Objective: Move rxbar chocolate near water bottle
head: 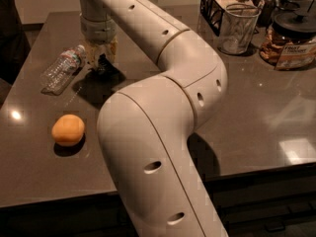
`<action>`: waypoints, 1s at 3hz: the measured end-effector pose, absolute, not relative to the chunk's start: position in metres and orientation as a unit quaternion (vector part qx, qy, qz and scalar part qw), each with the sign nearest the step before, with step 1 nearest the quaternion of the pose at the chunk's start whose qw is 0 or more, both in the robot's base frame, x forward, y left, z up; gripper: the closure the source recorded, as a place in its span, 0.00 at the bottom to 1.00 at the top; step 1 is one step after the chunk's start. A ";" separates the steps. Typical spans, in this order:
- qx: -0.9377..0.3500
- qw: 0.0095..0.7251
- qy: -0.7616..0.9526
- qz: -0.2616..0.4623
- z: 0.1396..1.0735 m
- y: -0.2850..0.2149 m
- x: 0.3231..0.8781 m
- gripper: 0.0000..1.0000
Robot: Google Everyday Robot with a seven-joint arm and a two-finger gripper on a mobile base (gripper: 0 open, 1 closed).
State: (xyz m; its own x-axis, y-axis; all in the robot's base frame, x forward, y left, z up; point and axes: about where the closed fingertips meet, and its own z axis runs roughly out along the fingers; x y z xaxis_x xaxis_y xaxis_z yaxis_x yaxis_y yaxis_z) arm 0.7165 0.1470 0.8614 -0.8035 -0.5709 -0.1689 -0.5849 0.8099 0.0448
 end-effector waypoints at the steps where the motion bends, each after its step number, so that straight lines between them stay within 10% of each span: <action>1: -0.305 0.087 0.947 0.053 0.860 0.154 0.723 0.15; 3: -0.305 0.097 0.946 0.058 0.857 0.160 0.729 0.00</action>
Offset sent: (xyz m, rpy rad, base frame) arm 0.0063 0.0065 -0.0016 0.0187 -0.0204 0.0004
